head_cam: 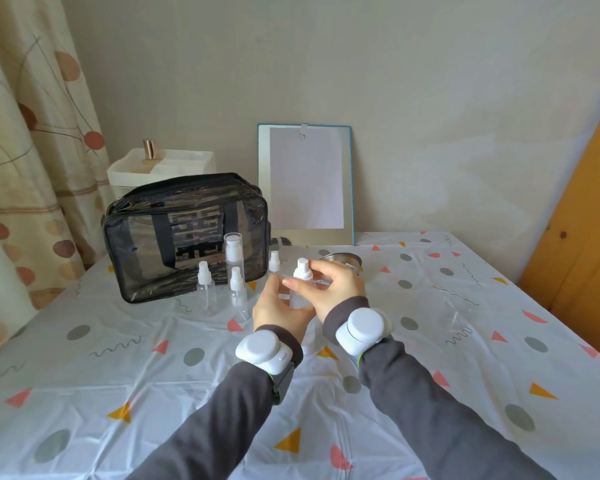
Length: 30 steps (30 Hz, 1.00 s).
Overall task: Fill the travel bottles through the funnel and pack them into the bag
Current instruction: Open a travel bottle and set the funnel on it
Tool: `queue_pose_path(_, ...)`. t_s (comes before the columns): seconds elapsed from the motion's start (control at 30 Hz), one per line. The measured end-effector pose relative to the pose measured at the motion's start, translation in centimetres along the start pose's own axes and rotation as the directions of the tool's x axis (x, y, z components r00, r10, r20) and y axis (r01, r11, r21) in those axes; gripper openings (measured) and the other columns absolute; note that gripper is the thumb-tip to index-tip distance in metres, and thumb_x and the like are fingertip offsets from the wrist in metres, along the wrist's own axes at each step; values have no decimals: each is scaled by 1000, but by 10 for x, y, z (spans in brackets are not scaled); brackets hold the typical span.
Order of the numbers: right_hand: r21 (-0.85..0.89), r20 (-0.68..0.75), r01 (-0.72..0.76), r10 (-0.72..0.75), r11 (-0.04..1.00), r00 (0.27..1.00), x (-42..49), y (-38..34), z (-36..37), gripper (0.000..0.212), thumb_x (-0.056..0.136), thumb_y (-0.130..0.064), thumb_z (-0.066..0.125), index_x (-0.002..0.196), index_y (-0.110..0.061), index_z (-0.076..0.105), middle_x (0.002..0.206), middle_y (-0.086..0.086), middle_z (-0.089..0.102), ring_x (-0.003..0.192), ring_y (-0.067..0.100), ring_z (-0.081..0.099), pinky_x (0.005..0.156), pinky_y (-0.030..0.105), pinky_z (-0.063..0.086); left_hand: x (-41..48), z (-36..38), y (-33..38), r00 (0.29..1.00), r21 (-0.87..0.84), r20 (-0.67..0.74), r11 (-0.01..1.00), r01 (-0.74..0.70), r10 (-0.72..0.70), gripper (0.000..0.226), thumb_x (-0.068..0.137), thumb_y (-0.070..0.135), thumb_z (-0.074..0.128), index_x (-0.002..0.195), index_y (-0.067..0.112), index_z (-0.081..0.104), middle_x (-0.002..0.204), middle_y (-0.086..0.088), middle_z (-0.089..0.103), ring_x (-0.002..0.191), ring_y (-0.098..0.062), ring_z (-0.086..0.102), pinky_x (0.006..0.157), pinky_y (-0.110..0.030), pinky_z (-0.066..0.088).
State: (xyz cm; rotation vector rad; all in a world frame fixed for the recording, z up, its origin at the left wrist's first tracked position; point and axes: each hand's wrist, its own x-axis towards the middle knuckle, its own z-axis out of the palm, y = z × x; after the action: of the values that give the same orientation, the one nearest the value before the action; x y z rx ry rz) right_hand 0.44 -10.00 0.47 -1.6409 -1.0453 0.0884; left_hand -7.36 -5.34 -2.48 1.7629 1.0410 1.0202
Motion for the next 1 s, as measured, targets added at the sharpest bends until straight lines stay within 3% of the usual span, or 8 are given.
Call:
queue_pose_path(0.2, -22, 24, -51, 51, 998, 998, 0, 9, -5, 32, 72, -34, 76, 101, -23, 70, 86, -8, 67, 84, 9, 61, 79, 21, 47, 0, 0, -2, 998, 21, 58, 1000, 7, -9, 30, 64, 34, 76, 76, 36, 49, 79, 22, 54, 69, 7, 51, 56, -11, 34)
queue_pose_path(0.4, 117, 288, -51, 15, 992, 957, 7, 16, -19, 51, 83, -15, 66, 131, -24, 48, 110, -8, 61, 110, 10, 58, 98, 19, 41, 12, -15, -6, 956, -33, 292, 999, -26, 34, 39, 63, 32, 83, 95, 25, 61, 99, 8, 65, 92, -5, 59, 84, -26, 47)
queue_pose_path(0.5, 187, 334, -61, -5, 980, 942, 6, 18, -23, 49, 84, -11, 64, 125, -32, 46, 111, -9, 58, 103, 3, 57, 84, 6, 44, 12, -21, -9, 941, -71, 331, 996, -48, 69, 37, 66, 25, 82, 97, 26, 61, 100, 6, 67, 99, -9, 60, 90, -27, 47)
queue_pose_path(0.6, 238, 276, -78, 10, 968, 961, 4, 21, -28, 39, 82, -10, 67, 115, -27, 54, 101, -5, 60, 94, 7, 60, 80, 9, 47, 13, -24, -11, 935, -112, 347, 993, -39, 76, 37, 67, 21, 82, 93, 30, 57, 100, 8, 66, 100, -9, 60, 88, -23, 45)
queue_pose_path(0.67, 211, 283, -56, -6, 976, 959, 2, 21, -29, 35, 82, -13, 68, 114, -21, 58, 100, -6, 64, 99, 10, 61, 89, 15, 46, 14, -25, -12, 933, -103, 350, 993, -50, 83, 38, 67, 21, 82, 94, 30, 57, 102, 6, 66, 101, -10, 60, 87, -22, 44)
queue_pose_path(0.73, 219, 300, -59, -10, 974, 954, 0, 19, -27, 39, 79, -16, 71, 115, -24, 58, 108, -5, 65, 107, 6, 59, 97, 22, 43, 14, -24, -13, 933, -93, 347, 994, -64, 92, 37, 68, 22, 81, 94, 29, 57, 102, 6, 66, 101, -10, 60, 90, -25, 46)
queue_pose_path(0.83, 196, 338, -91, 19, 976, 941, 0, 14, -19, 53, 72, -26, 77, 120, -32, 53, 117, -10, 61, 112, -1, 54, 97, 18, 39, 13, -23, -12, 933, -91, 342, 992, -87, 114, 34, 69, 21, 80, 93, 29, 57, 96, 10, 65, 99, -10, 61, 88, -24, 46)
queue_pose_path(1.0, 164, 359, -136, 69, 977, 931, 5, 8, -4, 53, 75, -30, 74, 123, -29, 50, 116, -6, 61, 110, 12, 56, 99, 31, 44, 13, -22, -10, 931, -72, 334, 989, -132, 149, 35, 71, 22, 78, 99, 26, 59, 97, 10, 65, 97, -8, 60, 87, -21, 45)
